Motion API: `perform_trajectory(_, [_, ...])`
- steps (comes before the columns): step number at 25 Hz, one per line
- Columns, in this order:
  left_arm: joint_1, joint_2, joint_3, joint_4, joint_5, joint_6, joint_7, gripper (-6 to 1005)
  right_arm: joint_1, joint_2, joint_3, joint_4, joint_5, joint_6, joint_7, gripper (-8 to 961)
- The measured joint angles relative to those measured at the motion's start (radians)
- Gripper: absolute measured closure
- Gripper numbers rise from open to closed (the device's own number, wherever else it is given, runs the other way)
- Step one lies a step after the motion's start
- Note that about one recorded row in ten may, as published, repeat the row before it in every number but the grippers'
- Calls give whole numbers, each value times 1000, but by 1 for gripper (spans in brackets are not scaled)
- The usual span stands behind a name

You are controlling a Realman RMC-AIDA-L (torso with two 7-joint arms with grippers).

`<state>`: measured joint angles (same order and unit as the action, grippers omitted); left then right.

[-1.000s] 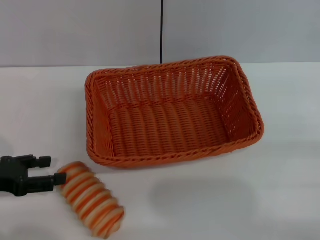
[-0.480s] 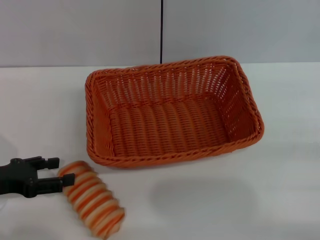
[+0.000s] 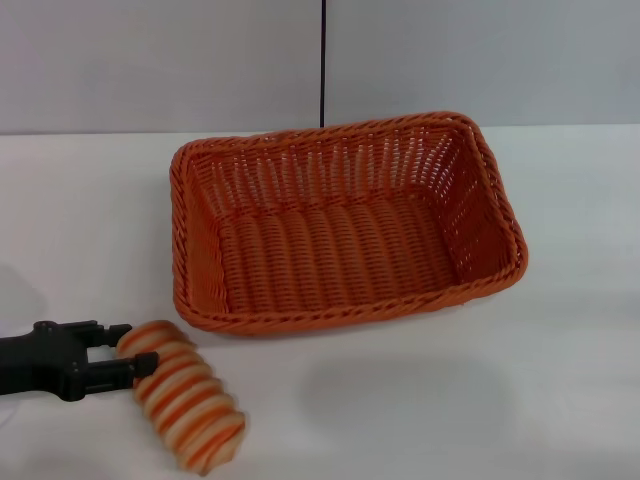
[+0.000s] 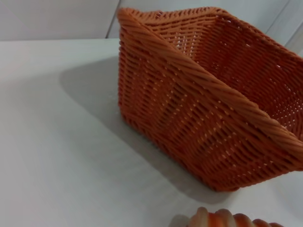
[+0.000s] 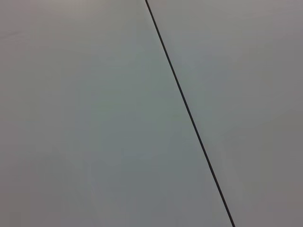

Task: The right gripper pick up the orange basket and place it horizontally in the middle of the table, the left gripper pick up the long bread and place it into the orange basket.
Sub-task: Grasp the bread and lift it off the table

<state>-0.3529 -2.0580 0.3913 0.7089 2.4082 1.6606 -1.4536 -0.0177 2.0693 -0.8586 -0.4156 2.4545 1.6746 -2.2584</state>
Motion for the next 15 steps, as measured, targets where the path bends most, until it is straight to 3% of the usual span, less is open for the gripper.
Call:
perform_trajectory(6, [-2, -1, 31, -6, 3, -23, 1, 341, 5, 1, 1, 0, 1, 1, 0, 431])
perform_trajectory(15, [7, 0, 46, -7, -1, -19, 27, 432, 9, 2, 1, 0, 1, 2, 5, 431])
